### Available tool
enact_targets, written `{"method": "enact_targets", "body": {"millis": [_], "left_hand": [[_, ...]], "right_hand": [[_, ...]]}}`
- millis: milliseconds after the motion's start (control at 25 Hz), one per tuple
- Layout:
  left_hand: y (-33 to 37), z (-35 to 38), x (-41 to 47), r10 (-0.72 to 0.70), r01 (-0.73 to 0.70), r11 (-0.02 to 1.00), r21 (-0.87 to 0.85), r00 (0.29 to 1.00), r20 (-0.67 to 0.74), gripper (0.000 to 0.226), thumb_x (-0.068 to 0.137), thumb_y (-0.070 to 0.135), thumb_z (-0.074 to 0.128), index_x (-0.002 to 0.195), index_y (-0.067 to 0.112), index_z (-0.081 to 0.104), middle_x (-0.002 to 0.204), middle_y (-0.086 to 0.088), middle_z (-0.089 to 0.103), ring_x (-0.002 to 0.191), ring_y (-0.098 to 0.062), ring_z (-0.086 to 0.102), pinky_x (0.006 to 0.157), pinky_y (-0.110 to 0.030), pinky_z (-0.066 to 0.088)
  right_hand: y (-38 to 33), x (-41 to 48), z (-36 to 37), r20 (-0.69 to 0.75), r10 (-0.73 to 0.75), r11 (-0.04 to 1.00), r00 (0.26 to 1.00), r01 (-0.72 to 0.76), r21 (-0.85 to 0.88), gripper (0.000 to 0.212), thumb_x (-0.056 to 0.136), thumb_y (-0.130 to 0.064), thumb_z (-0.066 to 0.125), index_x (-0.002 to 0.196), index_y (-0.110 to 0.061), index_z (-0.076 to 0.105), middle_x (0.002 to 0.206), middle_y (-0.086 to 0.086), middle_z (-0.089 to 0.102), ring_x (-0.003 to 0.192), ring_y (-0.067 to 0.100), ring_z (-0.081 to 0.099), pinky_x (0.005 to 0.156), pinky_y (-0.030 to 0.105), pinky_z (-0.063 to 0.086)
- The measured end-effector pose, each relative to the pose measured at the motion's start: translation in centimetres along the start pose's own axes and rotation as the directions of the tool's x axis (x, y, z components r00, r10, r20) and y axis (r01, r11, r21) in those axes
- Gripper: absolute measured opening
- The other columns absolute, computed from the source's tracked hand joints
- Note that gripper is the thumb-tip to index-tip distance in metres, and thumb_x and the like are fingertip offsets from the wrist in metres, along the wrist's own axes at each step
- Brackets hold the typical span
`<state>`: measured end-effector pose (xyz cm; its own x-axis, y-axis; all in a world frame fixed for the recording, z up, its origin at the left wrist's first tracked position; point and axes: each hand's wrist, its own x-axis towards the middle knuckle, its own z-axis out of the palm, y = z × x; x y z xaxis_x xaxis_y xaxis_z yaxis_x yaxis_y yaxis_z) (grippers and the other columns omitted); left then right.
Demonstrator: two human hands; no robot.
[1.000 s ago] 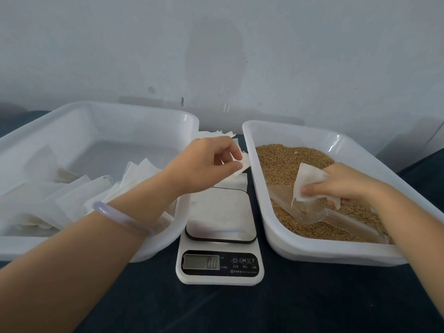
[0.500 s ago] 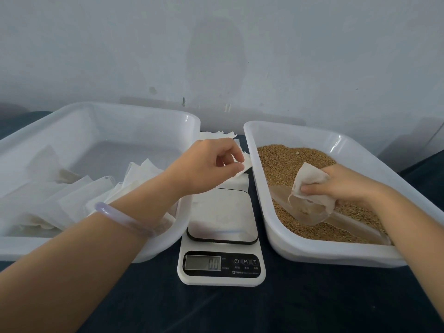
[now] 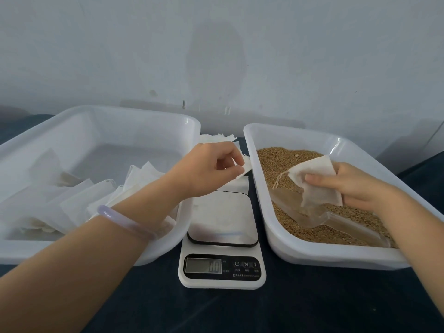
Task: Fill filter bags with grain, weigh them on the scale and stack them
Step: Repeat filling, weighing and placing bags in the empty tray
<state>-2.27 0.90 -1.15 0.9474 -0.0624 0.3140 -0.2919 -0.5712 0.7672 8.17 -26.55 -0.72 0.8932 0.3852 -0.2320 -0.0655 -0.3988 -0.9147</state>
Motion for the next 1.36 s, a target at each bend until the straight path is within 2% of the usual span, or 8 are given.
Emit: {"method": "enact_targets", "body": {"millis": [200,360,560,720,840,920,1200,1360], "left_hand": [[0.6,0.0,0.1,0.041,-0.048,0.992,-0.121,0.998,-0.055,0.01,0.082,0.035,0.07,0.089,0.033,0.063,0.077,0.012,0.062,0.065,0.0,0.054,0.065,-0.014,0.047],[1.1,-0.8,0.2,0.04,-0.111,0.914,-0.389,0.981,-0.188,0.018,0.08,0.032,0.064,0.097,0.028,0.067,0.075,0.011,0.067,0.063,-0.008,0.061,0.061,-0.021,0.05],[0.6,-1.4,0.6,0.024,-0.146,0.919,-0.367,0.948,-0.317,0.02,0.087,0.008,0.065,0.075,0.023,0.072,0.059,0.012,0.065,0.049,-0.006,0.053,0.053,-0.014,0.045],[0.0,-1.6,0.6,0.059,-0.114,0.977,-0.18,0.957,-0.285,0.029,0.085,0.01,0.068,0.067,0.034,0.068,0.058,0.016,0.063,0.048,-0.001,0.054,0.054,-0.012,0.045],[-0.3,-1.6,0.4,0.081,-0.075,0.997,0.037,0.972,-0.22,0.027,0.087,0.014,0.065,0.066,0.032,0.063,0.057,0.016,0.06,0.051,0.001,0.055,0.054,-0.01,0.043],[-0.6,-1.6,0.4,0.06,-0.035,0.986,0.163,0.987,-0.15,0.019,0.09,0.018,0.061,0.073,0.025,0.062,0.065,0.013,0.059,0.057,0.001,0.052,0.059,-0.013,0.042],[-1.0,-1.7,0.1,-0.075,0.042,0.946,0.322,0.993,0.09,0.02,0.085,0.042,0.062,0.087,0.023,0.056,0.084,0.014,0.059,0.082,-0.007,0.055,0.065,-0.013,0.037],[-1.2,-1.5,0.3,-0.095,-0.007,0.84,0.542,0.983,0.159,0.024,0.081,0.032,0.068,0.07,0.015,0.055,0.063,0.006,0.049,0.06,-0.007,0.043,0.05,-0.018,0.029]], "right_hand": [[-3.0,-0.2,3.4,0.125,-0.271,0.887,0.954,0.197,0.419,0.052,0.05,-0.026,0.088,0.099,-0.015,0.073,0.09,0.006,0.072,0.082,0.02,0.07,0.07,0.035,0.058],[-4.4,0.3,9.0,0.182,-0.415,0.836,0.891,0.296,0.461,0.032,0.07,-0.015,0.068,0.101,-0.012,0.069,0.094,0.007,0.07,0.089,0.022,0.065,0.084,0.04,0.054],[-4.7,0.5,11.8,0.229,-0.412,0.862,0.882,0.295,0.413,0.04,0.072,-0.009,0.064,0.111,-0.001,0.062,0.096,0.01,0.069,0.087,0.022,0.066,0.084,0.037,0.052],[-4.7,-0.2,11.6,0.189,-0.433,0.898,0.881,0.439,0.008,0.034,0.071,-0.034,0.067,0.094,-0.009,0.069,0.083,0.0,0.07,0.079,0.013,0.065,0.074,0.025,0.05],[-4.8,-0.3,11.6,0.236,-0.43,0.787,0.872,0.49,-0.376,0.061,0.079,-0.056,0.048,0.075,0.005,0.056,0.062,0.004,0.044,0.059,0.014,0.041,0.058,0.03,0.03],[-4.8,0.0,11.6,0.253,-0.427,0.711,0.868,0.495,-0.5,0.055,0.088,-0.054,0.043,0.063,-0.006,0.046,0.058,-0.002,0.037,0.057,0.013,0.037,0.058,0.032,0.028],[-4.3,1.1,11.6,0.305,-0.373,0.618,0.876,0.48,-0.623,0.047,0.096,-0.044,0.044,0.057,-0.019,0.036,0.053,-0.008,0.033,0.049,0.009,0.031,0.053,0.029,0.026],[-4.6,1.1,11.9,0.32,-0.302,0.591,0.898,0.439,-0.677,0.046,0.09,-0.05,0.051,0.056,-0.02,0.039,0.048,-0.009,0.038,0.045,0.005,0.032,0.048,0.022,0.027]]}}
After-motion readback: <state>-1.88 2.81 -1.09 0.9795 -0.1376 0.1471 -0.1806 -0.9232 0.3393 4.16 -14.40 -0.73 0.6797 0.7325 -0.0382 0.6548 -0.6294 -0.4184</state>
